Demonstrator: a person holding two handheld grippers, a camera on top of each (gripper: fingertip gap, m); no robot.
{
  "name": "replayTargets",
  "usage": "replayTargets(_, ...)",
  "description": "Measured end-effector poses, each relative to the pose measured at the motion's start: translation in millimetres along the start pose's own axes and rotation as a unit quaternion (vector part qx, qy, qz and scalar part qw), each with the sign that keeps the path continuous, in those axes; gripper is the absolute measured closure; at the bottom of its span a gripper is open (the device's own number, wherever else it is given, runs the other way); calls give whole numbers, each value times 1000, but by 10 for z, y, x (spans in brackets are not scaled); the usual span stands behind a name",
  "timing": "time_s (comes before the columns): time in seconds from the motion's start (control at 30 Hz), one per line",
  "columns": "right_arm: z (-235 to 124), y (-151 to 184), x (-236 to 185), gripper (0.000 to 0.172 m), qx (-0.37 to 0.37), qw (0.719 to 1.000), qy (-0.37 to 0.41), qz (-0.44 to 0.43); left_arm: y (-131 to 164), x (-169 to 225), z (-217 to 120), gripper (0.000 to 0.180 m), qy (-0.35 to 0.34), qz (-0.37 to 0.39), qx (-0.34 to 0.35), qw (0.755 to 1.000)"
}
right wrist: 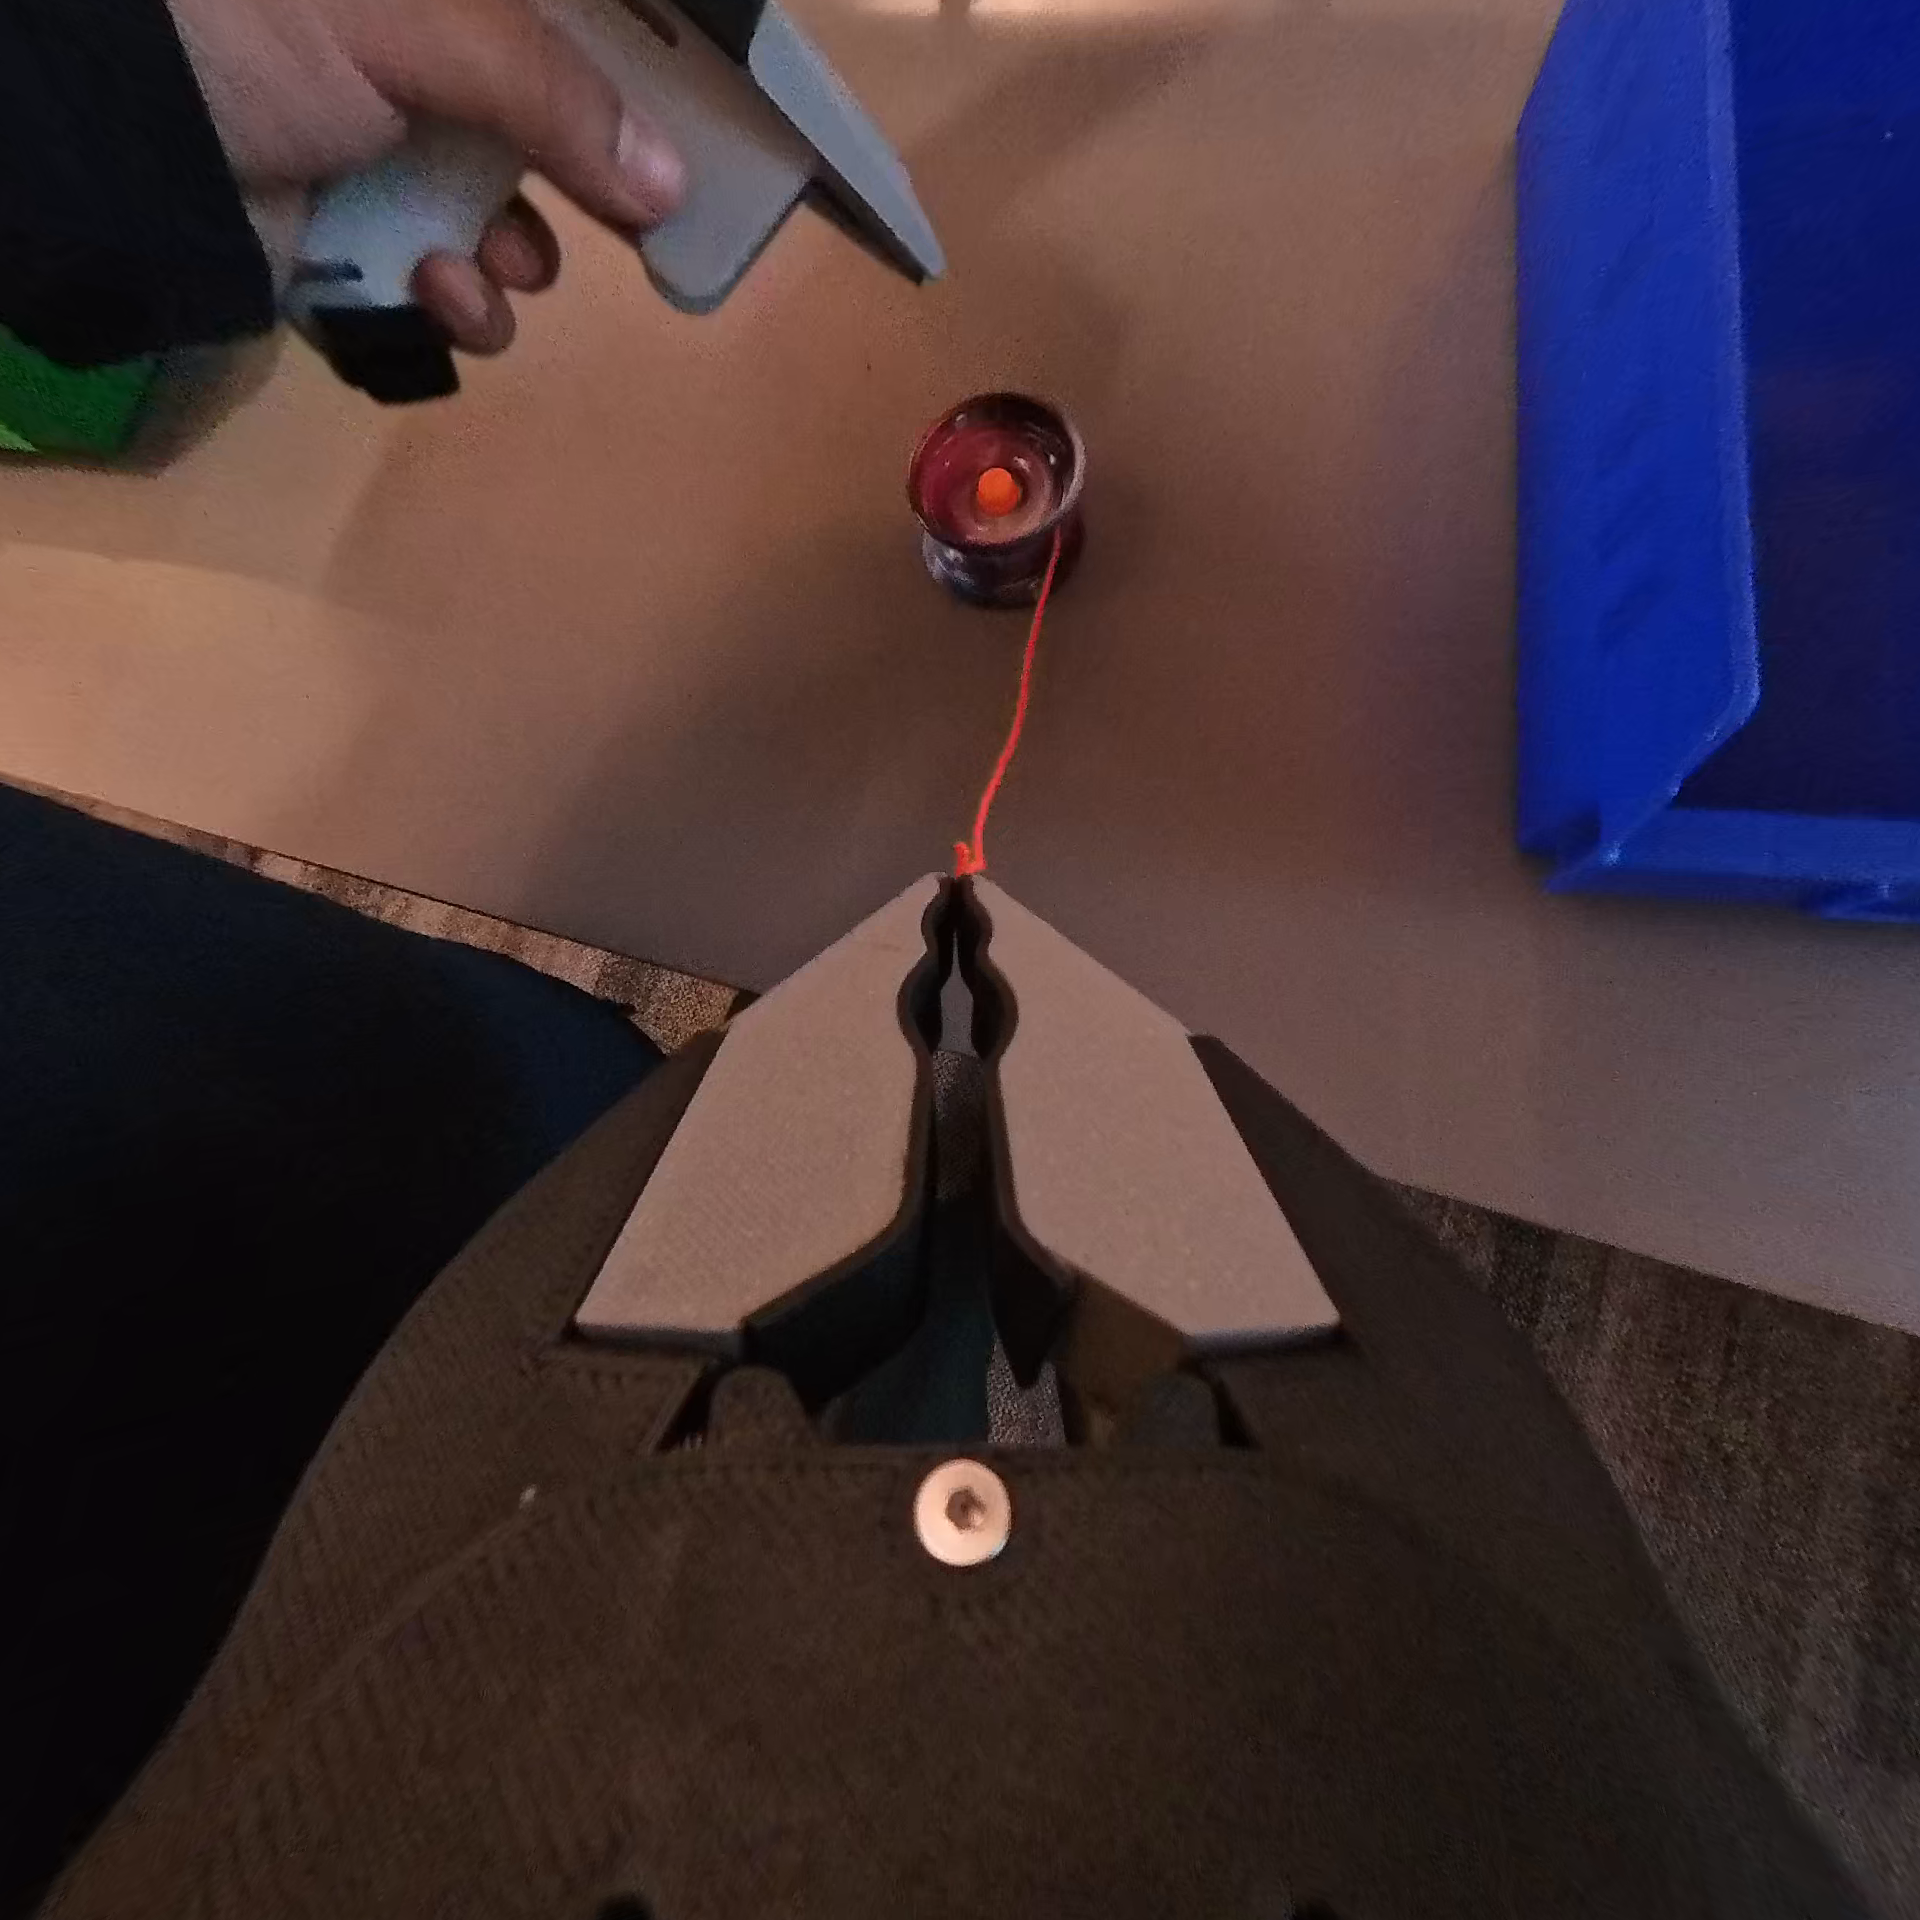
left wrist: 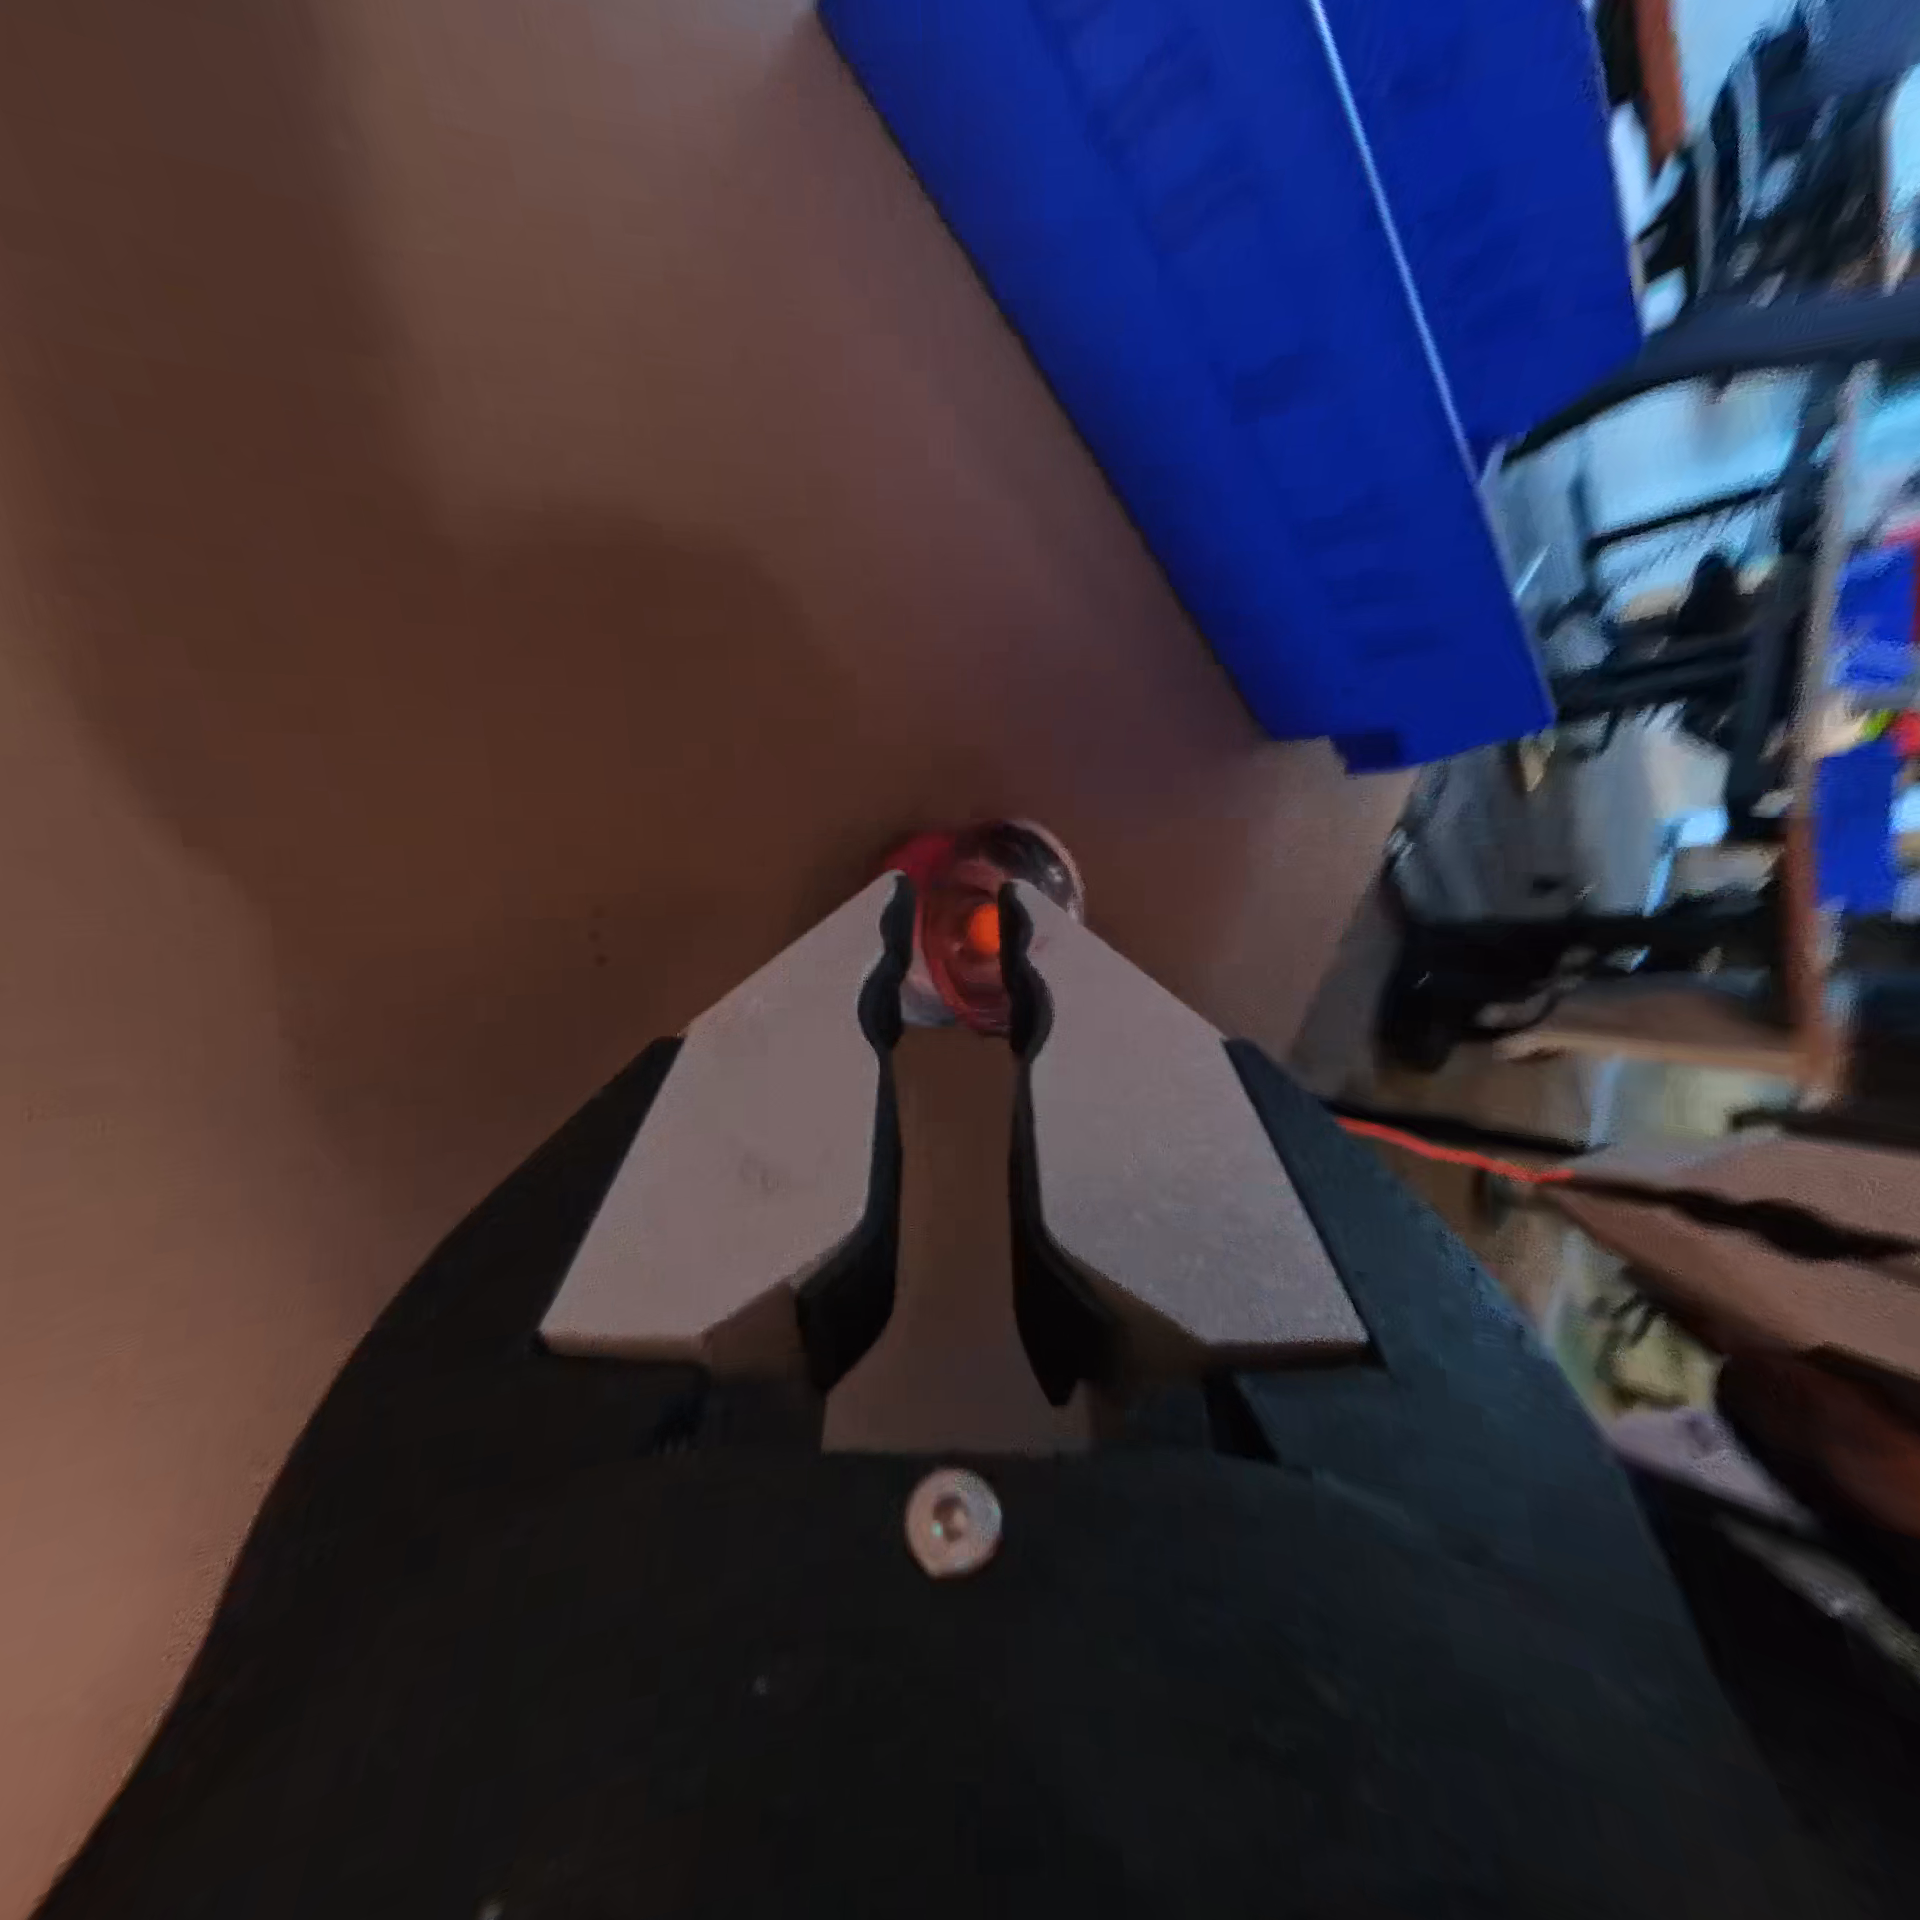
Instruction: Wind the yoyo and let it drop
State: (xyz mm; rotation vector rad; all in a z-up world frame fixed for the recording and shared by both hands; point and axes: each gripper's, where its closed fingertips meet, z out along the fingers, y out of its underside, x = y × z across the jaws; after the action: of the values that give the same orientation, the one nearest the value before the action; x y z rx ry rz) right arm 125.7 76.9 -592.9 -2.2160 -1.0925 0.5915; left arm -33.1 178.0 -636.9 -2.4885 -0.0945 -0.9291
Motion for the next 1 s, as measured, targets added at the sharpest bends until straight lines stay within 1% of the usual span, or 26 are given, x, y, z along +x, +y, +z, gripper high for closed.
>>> replayTargets(0.03,10,-14,-4,172,1,1000,-2,-1,-30,10,-4,166,-2,28,-17,999)
replayTargets(0.1,22,-41,-25,172,3,1000,-7,-5,-115,61,11,166,0,85,-39,996)
replayTargets(0.17,22,-72,-51,172,6,1000,-11,-9,-122,115,85,166,0,139,-75,987)
replayTargets(0.3,-5,-124,-101,172,15,1000,-18,-11,38,153,317,165,-4,237,-164,958)
replayTargets(0.37,-29,-141,-127,172,19,1000,-23,-9,136,119,413,167,-12,258,-201,945)
replayTargets(0.47,-71,-164,-181,172,29,999,-34,-3,218,26,481,177,-36,283,-228,931)
replayTargets(0.53,-89,-170,-208,172,33,999,-37,-2,259,-4,493,178,-43,285,-228,930)
replayTargets(0.6,-82,-165,-220,172,34,999,-39,-1,222,-48,473,179,-64,242,-205,946)
replayTargets(0.67,-52,-155,-212,172,34,999,-38,5,196,-95,421,180,-82,170,-176,966)
replayTargets(0.73,-9,-152,-183,172,32,999,-37,8,189,-98,348,180,-84,96,-125,984)
replayTargets(0.8,32,-171,-132,172,31,999,-33,7,220,-55,251,178,-65,12,-66,996)
replayTargets(0.87,72,-209,-84,172,31,999,-33,9,255,-2,140,174,-32,-65,-17,997)
replayTargets(0.9,92,-231,-66,172,32,999,-35,10,226,31,76,170,-10,-91,12,996)
replayTargets(0.97,131,-266,-46,172,31,999,-39,8,179,37,-56,169,10,-103,43,994)
replayTargets(1.0,152,-274,-43,172,28,999,-42,7,176,12,-95,167,6,-92,37,995)
